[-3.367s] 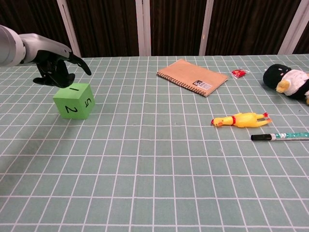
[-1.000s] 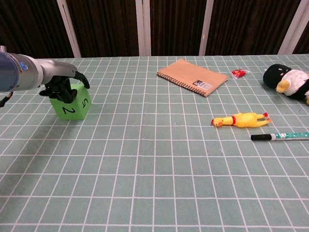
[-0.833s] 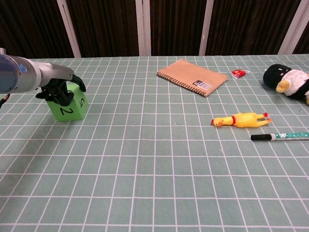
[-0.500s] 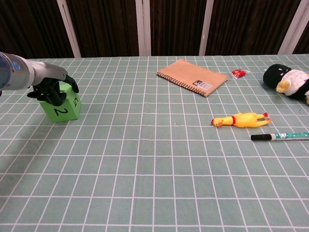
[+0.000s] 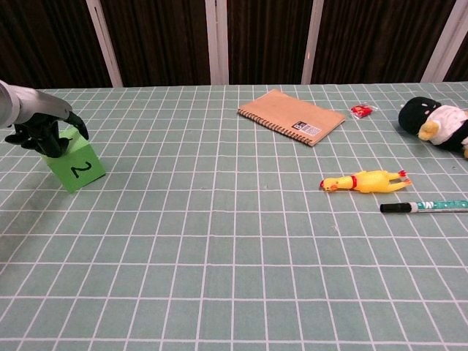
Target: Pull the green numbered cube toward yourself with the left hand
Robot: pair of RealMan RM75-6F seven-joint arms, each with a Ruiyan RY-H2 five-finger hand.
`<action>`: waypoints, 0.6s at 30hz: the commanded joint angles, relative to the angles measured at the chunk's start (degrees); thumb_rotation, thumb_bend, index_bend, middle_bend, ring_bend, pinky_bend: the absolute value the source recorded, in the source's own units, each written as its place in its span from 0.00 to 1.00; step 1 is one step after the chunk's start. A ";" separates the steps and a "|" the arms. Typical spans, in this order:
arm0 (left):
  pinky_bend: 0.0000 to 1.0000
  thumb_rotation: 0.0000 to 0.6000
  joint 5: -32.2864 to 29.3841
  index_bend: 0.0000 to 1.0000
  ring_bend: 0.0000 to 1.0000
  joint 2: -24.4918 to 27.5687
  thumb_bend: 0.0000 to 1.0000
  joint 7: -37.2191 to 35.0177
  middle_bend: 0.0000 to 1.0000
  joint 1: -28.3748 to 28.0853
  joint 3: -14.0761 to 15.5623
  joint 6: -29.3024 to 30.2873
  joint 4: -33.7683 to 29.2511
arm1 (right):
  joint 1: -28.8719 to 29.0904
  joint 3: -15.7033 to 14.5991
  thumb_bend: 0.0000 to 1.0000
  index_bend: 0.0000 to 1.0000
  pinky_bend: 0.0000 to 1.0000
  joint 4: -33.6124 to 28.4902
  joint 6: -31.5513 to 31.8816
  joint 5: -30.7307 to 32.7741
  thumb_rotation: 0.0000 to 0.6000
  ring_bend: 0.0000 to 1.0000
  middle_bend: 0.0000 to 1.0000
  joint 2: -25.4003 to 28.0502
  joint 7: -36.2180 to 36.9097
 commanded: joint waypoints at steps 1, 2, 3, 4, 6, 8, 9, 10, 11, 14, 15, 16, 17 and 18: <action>0.84 1.00 -0.56 0.16 0.80 0.31 0.92 1.05 0.85 -0.04 0.50 -0.11 0.34 | 0.03 0.02 0.15 0.14 0.05 0.06 -0.02 0.04 1.00 0.02 0.01 -0.11 -0.13; 0.84 1.00 -0.69 0.16 0.80 0.44 0.92 1.33 0.85 -0.02 0.61 0.03 0.35 | 0.05 0.01 0.15 0.14 0.05 0.10 -0.04 0.05 1.00 0.02 0.01 -0.17 -0.22; 0.84 1.00 -0.69 0.16 0.80 0.59 0.92 1.49 0.85 0.05 0.67 0.08 0.31 | 0.07 0.00 0.15 0.14 0.05 0.12 -0.06 0.06 1.00 0.02 0.01 -0.22 -0.34; 0.84 1.00 -0.62 0.16 0.80 0.80 0.92 1.49 0.85 0.20 0.71 0.07 0.25 | 0.08 -0.03 0.15 0.14 0.05 0.13 -0.08 0.06 1.00 0.02 0.01 -0.27 -0.44; 0.84 1.00 -0.61 0.16 0.80 1.24 0.92 1.43 0.85 0.50 0.80 0.04 0.07 | 0.10 -0.06 0.15 0.14 0.05 0.11 -0.11 0.02 1.00 0.02 0.01 -0.32 -0.56; 0.84 1.00 -0.59 0.16 0.80 1.94 0.92 1.53 0.85 0.89 1.11 -0.05 -0.17 | 0.09 -0.07 0.15 0.14 0.05 0.08 -0.04 -0.02 1.00 0.02 0.01 -0.36 -0.64; 0.84 1.00 -0.55 0.16 0.80 2.17 0.92 1.57 0.85 1.05 1.24 -0.09 -0.19 | 0.08 -0.07 0.15 0.14 0.05 0.07 -0.01 -0.03 1.00 0.02 0.01 -0.37 -0.65; 0.84 1.00 -0.53 0.16 0.80 2.48 0.92 1.62 0.85 1.26 1.42 -0.21 -0.25 | 0.08 -0.05 0.15 0.14 0.05 0.07 0.01 -0.01 1.00 0.02 0.01 -0.39 -0.66; 0.84 1.00 -0.60 0.16 0.80 2.82 0.92 1.72 0.85 1.51 1.68 -0.35 -0.29 | 0.06 -0.04 0.15 0.14 0.05 0.07 0.04 0.03 1.00 0.02 0.01 -0.41 -0.66; 0.84 1.00 -0.52 0.16 0.80 3.73 0.92 1.89 0.85 2.19 2.37 -1.23 -0.39 | 0.07 -0.03 0.15 0.14 0.05 0.07 0.01 0.11 1.00 0.02 0.01 -0.44 -0.73; 0.84 1.00 -0.50 0.16 0.80 3.94 0.92 1.94 0.85 2.38 2.58 -1.50 -0.36 | 0.08 -0.03 0.15 0.14 0.05 0.08 -0.01 0.12 1.00 0.02 0.01 -0.45 -0.75; 0.84 1.00 -0.47 0.16 0.80 4.24 0.92 2.04 0.85 2.59 2.87 -1.90 -0.34 | 0.10 -0.04 0.15 0.14 0.05 0.08 -0.05 0.15 1.00 0.02 0.01 -0.48 -0.79; 0.84 1.00 -0.48 0.16 0.80 4.54 0.92 2.15 0.85 2.81 3.17 -2.30 -0.28 | 0.10 -0.04 0.15 0.14 0.05 0.09 -0.06 0.18 1.00 0.02 0.01 -0.52 -0.85; 0.84 1.00 -0.43 0.16 0.80 4.72 0.92 2.13 0.85 2.96 3.33 -2.54 -0.25 | 0.10 -0.04 0.15 0.14 0.05 0.09 -0.06 0.18 1.00 0.02 0.01 -0.53 -0.93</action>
